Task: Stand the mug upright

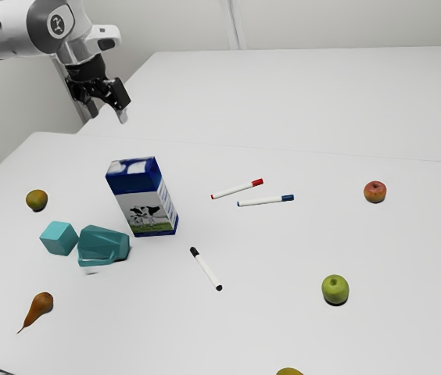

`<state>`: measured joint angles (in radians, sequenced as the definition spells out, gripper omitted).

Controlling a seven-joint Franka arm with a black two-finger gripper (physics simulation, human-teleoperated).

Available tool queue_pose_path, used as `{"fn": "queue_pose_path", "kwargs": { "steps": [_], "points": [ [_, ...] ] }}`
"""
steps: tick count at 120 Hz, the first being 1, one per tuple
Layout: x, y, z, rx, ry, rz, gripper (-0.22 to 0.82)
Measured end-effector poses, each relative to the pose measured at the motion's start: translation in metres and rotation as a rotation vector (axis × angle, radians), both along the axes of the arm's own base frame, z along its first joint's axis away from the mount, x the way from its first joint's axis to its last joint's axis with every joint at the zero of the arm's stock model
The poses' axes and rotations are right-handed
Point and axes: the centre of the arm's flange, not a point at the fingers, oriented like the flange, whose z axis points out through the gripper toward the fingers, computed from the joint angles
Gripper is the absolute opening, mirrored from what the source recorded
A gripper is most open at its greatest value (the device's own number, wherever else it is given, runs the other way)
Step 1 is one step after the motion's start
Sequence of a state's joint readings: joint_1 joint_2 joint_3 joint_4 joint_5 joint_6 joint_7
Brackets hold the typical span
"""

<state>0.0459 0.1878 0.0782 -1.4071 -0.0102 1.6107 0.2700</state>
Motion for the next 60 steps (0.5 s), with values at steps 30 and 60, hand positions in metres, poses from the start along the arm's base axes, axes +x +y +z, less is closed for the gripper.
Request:
{"fn": "queue_pose_path", "kwargs": {
  "steps": [30,60],
  "points": [
    [-0.003,-0.002,-0.011,-0.007,0.033,-0.006,0.6],
    [-0.037,0.046,-0.035,-0.104,0.086,0.095,0.6]
  ]
}}
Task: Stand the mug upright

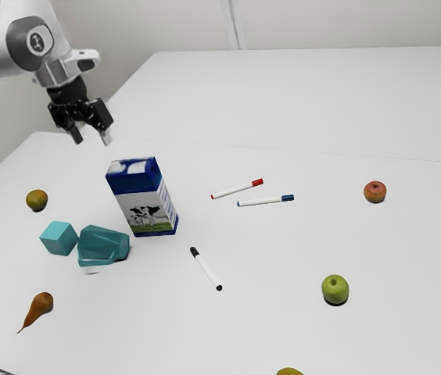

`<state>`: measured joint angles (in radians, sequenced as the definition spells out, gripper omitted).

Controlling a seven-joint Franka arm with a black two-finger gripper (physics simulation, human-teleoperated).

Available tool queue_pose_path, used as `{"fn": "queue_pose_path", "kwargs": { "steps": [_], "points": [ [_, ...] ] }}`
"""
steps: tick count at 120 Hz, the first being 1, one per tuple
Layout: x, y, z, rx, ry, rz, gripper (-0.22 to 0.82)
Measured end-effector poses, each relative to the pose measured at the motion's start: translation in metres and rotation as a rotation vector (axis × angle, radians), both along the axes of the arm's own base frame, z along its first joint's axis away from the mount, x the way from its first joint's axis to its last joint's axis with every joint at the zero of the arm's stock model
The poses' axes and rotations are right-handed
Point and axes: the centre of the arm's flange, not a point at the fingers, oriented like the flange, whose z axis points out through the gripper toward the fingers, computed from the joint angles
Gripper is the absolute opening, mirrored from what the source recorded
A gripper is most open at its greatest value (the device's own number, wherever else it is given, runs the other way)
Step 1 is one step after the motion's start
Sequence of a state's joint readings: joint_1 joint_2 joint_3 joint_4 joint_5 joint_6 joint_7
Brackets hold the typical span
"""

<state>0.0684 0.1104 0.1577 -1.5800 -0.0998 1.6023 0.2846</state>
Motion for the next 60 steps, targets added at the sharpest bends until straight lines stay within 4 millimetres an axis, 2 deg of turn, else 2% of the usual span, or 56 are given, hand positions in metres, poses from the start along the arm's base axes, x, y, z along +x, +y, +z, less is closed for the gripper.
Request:
{"fn": "queue_pose_path", "kwargs": {
  "steps": [12,21,28,44,60],
  "points": [
    [-0.024,0.06,-0.016,-0.121,0.002,0.116,0.6],
    [-0.037,0.088,-0.025,-0.195,-0.009,0.161,0.6],
    [-0.043,0.099,-0.035,-0.25,-0.014,0.173,0.6],
    [-0.059,0.117,-0.073,-0.385,-0.005,0.191,0.6],
    [-0.059,0.133,-0.11,-0.451,0.005,0.185,0.6]
  ]
}}
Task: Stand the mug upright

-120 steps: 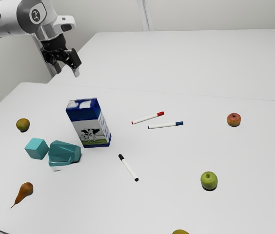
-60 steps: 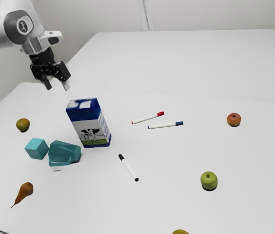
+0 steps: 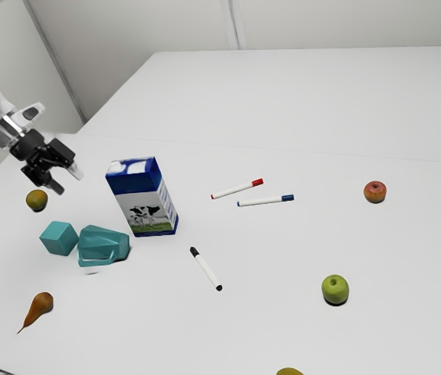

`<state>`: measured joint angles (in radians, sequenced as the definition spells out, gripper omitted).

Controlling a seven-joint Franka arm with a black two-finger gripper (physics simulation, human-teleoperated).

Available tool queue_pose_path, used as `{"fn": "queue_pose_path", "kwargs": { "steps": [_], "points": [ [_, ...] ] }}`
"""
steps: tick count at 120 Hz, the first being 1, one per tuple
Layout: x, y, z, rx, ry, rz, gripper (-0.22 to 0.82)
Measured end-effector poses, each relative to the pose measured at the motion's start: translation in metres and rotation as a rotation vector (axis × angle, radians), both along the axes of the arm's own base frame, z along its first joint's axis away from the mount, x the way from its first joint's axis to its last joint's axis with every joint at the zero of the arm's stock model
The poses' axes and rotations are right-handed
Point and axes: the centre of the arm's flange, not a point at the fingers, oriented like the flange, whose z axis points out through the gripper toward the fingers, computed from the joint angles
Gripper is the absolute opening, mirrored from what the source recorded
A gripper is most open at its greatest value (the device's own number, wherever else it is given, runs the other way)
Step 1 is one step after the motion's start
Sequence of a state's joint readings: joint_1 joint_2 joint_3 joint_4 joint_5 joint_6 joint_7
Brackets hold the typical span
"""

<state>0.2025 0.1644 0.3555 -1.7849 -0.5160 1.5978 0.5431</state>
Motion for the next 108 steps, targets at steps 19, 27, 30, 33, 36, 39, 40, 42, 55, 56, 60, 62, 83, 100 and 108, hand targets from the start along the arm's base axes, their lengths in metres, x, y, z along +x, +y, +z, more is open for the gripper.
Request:
{"fn": "queue_pose_path", "kwargs": {
  "steps": [19,27,30,33,36,39,40,42,55,56,60,62,83,100,108],
  "points": [
    [0.001,0.019,-0.042,-0.037,0.016,-0.016,0.6],
    [-0.002,0.026,-0.053,-0.043,0.012,-0.022,0.6],
    [-0.002,0.027,-0.056,-0.045,0.011,-0.027,0.6],
    [-0.003,0.027,-0.061,-0.051,0.01,-0.03,0.6],
    [-0.005,0.026,-0.068,-0.06,0.012,-0.031,0.6],
    [-0.008,0.025,-0.075,-0.072,0.014,-0.029,0.6],
    [-0.009,0.024,-0.078,-0.076,0.014,-0.028,0.6],
    [-0.01,0.024,-0.082,-0.084,0.014,-0.025,0.6],
    [-0.016,0.02,-0.099,-0.118,-0.005,-0.012,0.6],
    [-0.016,0.02,-0.099,-0.12,-0.007,-0.011,0.6],
    [-0.017,0.02,-0.102,-0.128,-0.015,-0.007,0.6],
    [-0.018,0.02,-0.103,-0.131,-0.018,-0.005,0.6],
    [-0.021,0.014,-0.119,-0.123,-0.047,-0.004,0.6],
    [-0.025,0.008,-0.134,-0.108,-0.058,0.001,0.6],
    [-0.026,0.008,-0.137,-0.102,-0.066,0.005,0.6]
  ]
}}
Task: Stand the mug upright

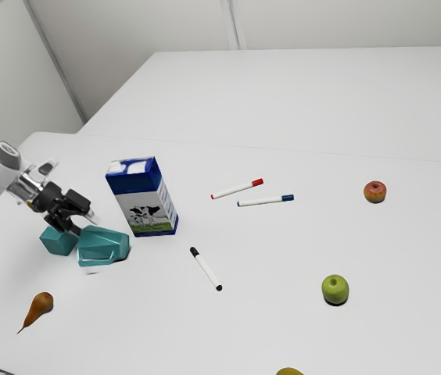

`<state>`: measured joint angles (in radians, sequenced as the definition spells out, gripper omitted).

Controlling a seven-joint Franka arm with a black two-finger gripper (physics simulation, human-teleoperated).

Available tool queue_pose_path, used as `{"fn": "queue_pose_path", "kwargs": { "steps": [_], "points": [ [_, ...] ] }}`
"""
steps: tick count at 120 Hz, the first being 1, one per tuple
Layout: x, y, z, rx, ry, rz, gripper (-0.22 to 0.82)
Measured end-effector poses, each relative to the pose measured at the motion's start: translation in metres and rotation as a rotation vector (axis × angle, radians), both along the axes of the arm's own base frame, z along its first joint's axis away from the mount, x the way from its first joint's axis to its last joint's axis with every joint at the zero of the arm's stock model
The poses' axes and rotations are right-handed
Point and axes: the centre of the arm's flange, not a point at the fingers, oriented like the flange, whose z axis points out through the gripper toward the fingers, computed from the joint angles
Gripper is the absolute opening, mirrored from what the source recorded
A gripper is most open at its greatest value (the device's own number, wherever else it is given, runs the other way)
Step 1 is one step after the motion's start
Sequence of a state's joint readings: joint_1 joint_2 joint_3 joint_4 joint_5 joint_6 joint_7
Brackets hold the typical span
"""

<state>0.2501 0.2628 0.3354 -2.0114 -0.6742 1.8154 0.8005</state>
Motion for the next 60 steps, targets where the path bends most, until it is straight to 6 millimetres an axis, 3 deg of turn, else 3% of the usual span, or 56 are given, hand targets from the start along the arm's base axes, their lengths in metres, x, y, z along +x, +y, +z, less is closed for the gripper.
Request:
{"fn": "queue_pose_path", "kwargs": {
  "steps": [34,60],
  "points": [
    [-0.002,-0.009,-0.009,-0.033,-0.009,-0.002,0.58],
    [-0.006,-0.012,-0.01,-0.065,-0.011,-0.006,0.08]
  ]
}}
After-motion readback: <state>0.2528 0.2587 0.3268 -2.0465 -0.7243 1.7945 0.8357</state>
